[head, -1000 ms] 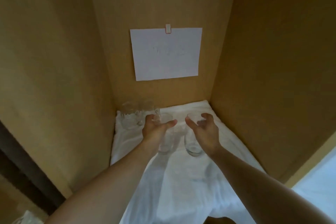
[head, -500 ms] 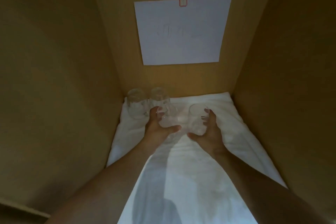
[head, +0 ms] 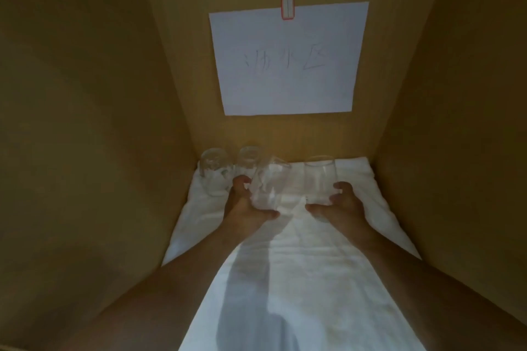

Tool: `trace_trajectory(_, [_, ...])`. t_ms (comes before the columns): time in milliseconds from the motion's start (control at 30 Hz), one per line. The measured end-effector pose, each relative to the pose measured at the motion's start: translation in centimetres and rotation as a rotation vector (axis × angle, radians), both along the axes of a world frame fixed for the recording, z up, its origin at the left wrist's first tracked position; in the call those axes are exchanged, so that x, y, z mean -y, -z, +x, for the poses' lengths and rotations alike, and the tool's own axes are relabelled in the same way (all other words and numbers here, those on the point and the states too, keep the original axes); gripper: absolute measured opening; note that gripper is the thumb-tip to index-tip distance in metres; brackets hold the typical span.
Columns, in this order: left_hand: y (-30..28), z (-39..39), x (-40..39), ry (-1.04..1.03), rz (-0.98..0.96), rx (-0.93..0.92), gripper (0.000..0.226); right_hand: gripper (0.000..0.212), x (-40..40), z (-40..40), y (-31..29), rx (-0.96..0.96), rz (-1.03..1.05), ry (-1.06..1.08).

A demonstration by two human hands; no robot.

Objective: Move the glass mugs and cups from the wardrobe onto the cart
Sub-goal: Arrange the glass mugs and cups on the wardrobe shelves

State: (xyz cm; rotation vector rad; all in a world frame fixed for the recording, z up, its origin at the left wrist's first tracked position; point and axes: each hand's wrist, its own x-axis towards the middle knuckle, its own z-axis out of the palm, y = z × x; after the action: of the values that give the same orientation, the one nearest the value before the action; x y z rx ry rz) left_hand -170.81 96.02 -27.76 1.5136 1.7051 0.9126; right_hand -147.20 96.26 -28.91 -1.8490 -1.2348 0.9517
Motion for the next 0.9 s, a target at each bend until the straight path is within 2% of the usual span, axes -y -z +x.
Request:
trace_trajectory(133, [-2.4, 0.6, -1.5, -0.022, 0.111, -0.03, 0.095, 0.11, -1.2, 1.7, -1.3, 0.091, 0.039, 0.121])
trace_trajectory(267, [-5.2, 2.2, -2.9, -0.059, 0.205, -0.022, 0.093, 0.11, -1.9, 2.8, -2.5, 0.126, 0.103, 0.196])
trace_trajectory(333, [-6.4, 2.9, -3.8, -0.053, 0.232, -0.05, 0.093, 0.106, -2.2, 3.1, -3.0, 0.085, 0.132, 0.186])
trace_trajectory(500, [-8.5, 4.4, -5.8, -0.075, 0.262, -0.153, 0.1, 0.093, -2.7, 3.7, -4.1, 0.215, 0.187, 0.156])
trace_trajectory(700, [-8.9, 5.8, -7.3, -0.109, 0.272, -0.159, 0.101, 0.108, -3.9, 4.0, -5.7, 0.423, 0.136, 0.103])
trace_trajectory(900, [-8.2, 7.0, -8.2, -0.017, 0.277, -0.241, 0.096, 0.103, -5.1, 2.9, -6.4, 0.585, 0.209, -0.038])
